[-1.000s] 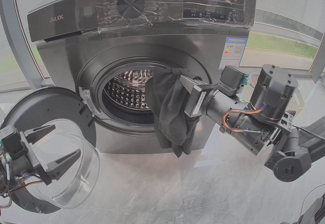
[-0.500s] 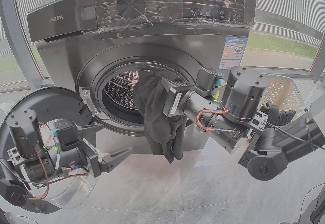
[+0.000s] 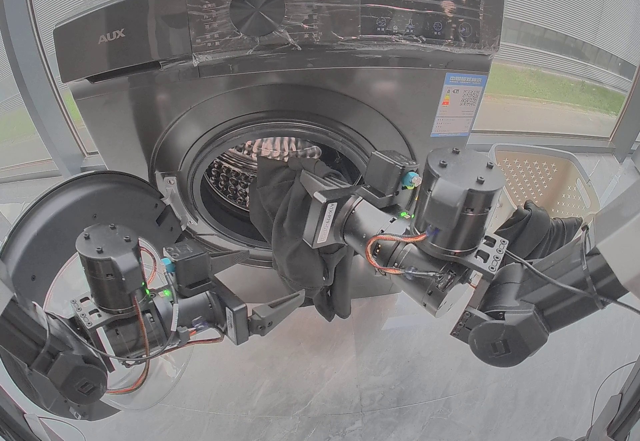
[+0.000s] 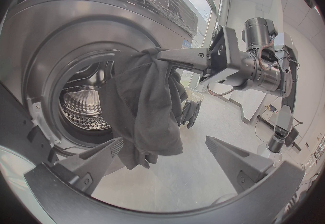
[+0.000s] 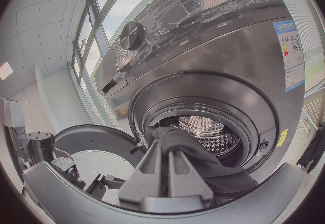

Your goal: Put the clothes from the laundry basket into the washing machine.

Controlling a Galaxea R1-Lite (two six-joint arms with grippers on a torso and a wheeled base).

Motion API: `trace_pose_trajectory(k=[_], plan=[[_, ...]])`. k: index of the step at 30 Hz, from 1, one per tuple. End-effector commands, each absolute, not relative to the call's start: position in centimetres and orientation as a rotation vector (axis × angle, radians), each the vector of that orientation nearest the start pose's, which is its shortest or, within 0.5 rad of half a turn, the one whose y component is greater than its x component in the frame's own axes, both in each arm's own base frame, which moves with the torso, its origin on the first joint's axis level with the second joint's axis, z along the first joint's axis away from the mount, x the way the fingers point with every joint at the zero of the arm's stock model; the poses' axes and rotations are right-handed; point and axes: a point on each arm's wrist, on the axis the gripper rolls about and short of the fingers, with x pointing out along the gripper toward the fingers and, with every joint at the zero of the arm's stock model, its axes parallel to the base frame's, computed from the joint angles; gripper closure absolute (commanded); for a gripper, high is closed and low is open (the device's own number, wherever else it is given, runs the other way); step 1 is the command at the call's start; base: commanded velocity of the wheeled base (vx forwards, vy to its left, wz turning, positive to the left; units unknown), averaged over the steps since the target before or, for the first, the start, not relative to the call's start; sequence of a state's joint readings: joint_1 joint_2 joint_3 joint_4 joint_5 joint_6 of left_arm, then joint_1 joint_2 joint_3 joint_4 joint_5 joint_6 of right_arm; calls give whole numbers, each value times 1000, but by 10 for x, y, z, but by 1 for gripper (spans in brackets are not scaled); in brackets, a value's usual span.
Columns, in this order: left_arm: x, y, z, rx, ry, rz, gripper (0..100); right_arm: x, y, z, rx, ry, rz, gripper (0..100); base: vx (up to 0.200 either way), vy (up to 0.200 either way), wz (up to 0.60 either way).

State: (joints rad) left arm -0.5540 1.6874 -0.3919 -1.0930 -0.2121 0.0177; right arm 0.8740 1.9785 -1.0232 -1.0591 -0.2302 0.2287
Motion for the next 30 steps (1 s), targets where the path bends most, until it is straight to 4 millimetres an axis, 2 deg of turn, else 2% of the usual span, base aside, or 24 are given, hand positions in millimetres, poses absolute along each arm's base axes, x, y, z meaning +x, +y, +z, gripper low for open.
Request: trace_pose_trajectory(k=[1, 12, 20, 21, 27, 30], plan=[[230, -153, 114, 46, 224, -778, 0, 249, 291, 186, 275, -14, 653, 100, 0, 0, 0], [245, -168, 106, 30, 218, -787, 0, 247, 292, 185, 275, -10, 656, 100, 0, 0, 0], [265, -179, 99, 2, 112, -711, 0, 247, 292, 184, 275, -8, 654, 100, 0, 0, 0], [265, -179, 98, 1, 107, -708, 100, 247, 292, 184, 275, -8, 654, 100, 0, 0, 0], [262, -178, 102, -7, 80, -712, 100, 247, 291, 183, 274, -6, 651, 100, 0, 0, 0], [251, -176, 115, -15, 46, -730, 100, 248, 290, 183, 274, -6, 648, 100, 0, 0, 0]])
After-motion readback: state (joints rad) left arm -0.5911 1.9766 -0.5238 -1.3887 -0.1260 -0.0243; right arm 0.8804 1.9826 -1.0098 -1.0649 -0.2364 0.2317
